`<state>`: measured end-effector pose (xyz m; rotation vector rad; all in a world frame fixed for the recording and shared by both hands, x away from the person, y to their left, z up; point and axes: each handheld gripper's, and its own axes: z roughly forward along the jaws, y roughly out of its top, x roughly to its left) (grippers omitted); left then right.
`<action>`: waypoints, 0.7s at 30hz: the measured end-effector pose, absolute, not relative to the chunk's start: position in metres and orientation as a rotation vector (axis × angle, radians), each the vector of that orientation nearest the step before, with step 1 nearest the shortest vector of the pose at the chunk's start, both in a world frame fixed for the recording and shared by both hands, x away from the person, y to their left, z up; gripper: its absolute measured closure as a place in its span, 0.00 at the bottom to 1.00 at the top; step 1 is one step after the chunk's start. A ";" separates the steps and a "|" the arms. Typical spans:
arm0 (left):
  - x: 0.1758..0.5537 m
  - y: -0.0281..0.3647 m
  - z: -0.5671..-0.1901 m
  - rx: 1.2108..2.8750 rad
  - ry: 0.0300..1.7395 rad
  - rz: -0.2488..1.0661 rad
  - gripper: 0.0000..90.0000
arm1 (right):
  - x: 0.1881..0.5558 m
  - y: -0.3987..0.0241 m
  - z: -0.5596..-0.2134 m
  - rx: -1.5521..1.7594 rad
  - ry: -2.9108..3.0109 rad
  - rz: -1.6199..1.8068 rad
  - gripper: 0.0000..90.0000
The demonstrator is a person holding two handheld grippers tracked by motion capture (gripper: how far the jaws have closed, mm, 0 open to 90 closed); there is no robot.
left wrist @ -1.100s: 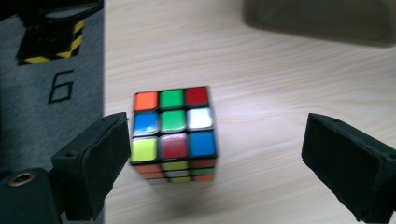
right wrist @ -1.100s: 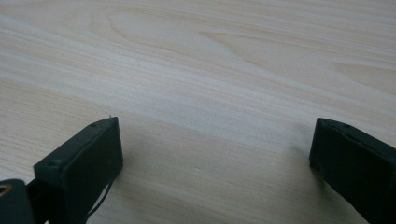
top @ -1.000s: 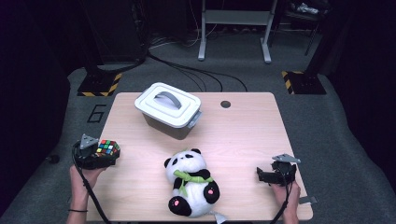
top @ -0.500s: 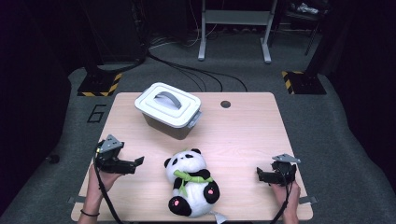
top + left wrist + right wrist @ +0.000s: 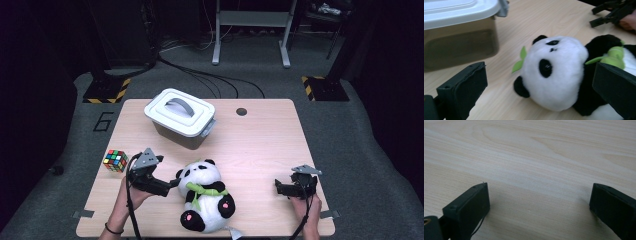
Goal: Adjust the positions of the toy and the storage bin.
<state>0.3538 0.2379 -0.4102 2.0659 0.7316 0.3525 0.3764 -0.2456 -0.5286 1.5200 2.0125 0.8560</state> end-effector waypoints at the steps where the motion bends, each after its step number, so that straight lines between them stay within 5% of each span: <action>1: 0.352 0.233 -0.411 2.070 0.714 0.335 0.00 | 0.376 -0.246 -0.529 1.520 2.012 0.857 0.02; 12: 0.343 0.185 -0.419 2.140 0.552 0.251 0.04 | 0.376 -0.246 -0.529 1.521 2.012 0.857 0.02; 16: 0.340 0.177 -0.423 2.149 0.452 0.227 0.21 | 0.376 -0.245 -0.529 1.526 2.010 0.857 0.02; 21: 0.341 0.171 -0.437 2.180 0.420 0.162 0.56 | 0.376 -0.245 -0.529 1.526 2.009 0.857 0.03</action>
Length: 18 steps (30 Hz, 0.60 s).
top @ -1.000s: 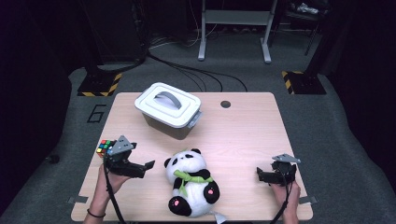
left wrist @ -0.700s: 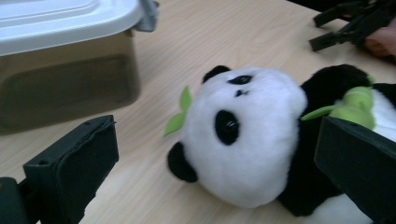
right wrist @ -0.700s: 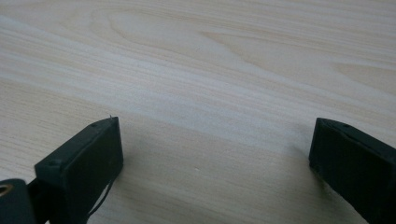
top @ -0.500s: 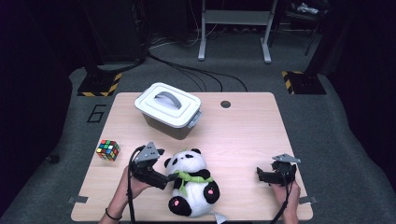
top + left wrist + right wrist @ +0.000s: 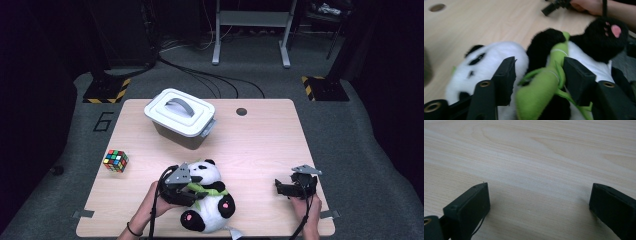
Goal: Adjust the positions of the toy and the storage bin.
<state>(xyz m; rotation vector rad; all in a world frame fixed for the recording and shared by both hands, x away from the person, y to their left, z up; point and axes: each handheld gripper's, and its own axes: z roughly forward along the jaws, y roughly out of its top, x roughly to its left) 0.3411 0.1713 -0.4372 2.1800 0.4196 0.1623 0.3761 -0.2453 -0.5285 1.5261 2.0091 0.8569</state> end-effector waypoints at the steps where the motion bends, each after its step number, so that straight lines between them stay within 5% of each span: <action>1: 0.341 0.171 -0.441 2.174 0.418 0.142 0.61 | 0.376 -0.245 -0.529 1.526 2.009 0.857 0.03; 6: 0.338 0.175 -0.447 2.139 0.410 0.108 0.79 | 0.376 -0.245 -0.529 1.526 2.009 0.857 0.03; 18: 0.329 0.181 -0.440 2.142 0.392 0.184 0.83 | 0.376 -0.246 -0.529 1.523 2.008 0.861 0.03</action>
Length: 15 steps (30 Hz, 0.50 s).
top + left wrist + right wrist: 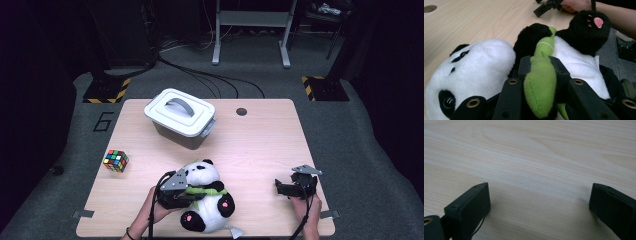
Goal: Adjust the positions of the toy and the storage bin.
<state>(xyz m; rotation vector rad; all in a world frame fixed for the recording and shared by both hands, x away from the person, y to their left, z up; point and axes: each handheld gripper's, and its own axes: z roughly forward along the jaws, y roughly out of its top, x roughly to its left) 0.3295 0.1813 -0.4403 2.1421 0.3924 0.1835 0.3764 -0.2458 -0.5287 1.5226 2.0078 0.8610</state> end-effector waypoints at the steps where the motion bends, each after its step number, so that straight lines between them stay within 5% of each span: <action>1: 0.329 0.182 -0.440 2.142 0.394 0.184 0.83 | 0.376 -0.246 -0.529 1.523 2.008 0.860 0.03; 15: 0.333 0.218 -0.429 2.110 0.464 0.280 0.83 | 0.376 -0.246 -0.529 1.524 2.007 0.858 0.03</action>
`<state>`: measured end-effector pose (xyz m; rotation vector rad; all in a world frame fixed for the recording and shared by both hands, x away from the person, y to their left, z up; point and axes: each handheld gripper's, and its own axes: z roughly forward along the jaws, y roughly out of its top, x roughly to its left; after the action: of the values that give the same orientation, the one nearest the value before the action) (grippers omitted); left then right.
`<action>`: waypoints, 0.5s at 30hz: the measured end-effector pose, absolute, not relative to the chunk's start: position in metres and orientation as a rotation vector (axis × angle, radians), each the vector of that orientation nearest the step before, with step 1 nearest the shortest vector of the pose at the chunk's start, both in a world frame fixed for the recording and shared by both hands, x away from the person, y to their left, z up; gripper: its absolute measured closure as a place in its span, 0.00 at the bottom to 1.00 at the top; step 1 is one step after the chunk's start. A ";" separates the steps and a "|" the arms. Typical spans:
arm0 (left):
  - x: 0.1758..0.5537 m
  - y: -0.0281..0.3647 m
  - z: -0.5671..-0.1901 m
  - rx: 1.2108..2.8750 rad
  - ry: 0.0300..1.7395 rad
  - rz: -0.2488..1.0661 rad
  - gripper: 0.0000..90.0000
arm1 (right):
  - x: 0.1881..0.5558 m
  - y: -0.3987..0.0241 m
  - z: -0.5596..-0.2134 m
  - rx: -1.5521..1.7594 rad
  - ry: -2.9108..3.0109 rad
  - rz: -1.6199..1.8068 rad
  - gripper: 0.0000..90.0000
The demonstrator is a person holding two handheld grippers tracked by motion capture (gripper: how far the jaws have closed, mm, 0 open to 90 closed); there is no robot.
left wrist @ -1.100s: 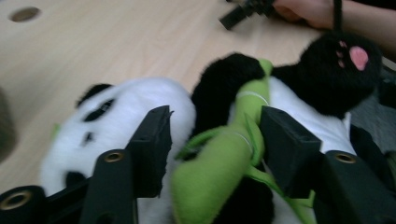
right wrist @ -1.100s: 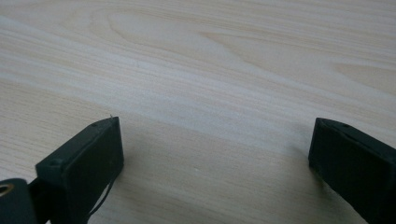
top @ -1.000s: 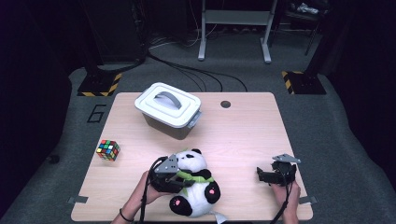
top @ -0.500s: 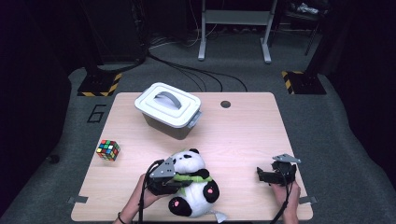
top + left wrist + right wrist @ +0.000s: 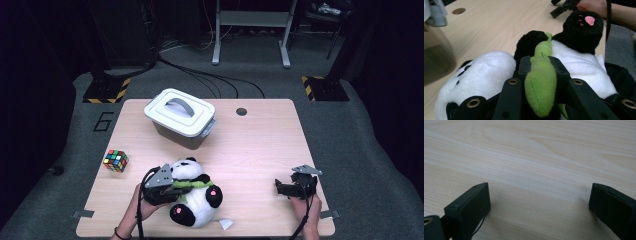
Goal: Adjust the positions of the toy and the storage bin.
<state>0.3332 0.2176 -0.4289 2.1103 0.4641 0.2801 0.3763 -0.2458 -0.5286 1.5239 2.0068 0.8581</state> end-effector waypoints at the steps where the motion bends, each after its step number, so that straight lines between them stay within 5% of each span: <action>1: 0.333 0.220 -0.428 2.111 0.471 0.292 0.83 | 0.376 -0.246 -0.529 1.524 2.007 0.858 0.03; 15: 0.339 0.255 -0.424 2.066 0.622 0.389 0.83 | 0.376 -0.246 -0.529 1.524 2.006 0.858 0.03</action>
<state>0.3392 0.2549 -0.4237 2.0659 0.6219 0.3892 0.3763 -0.2457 -0.5286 1.5241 2.0063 0.8579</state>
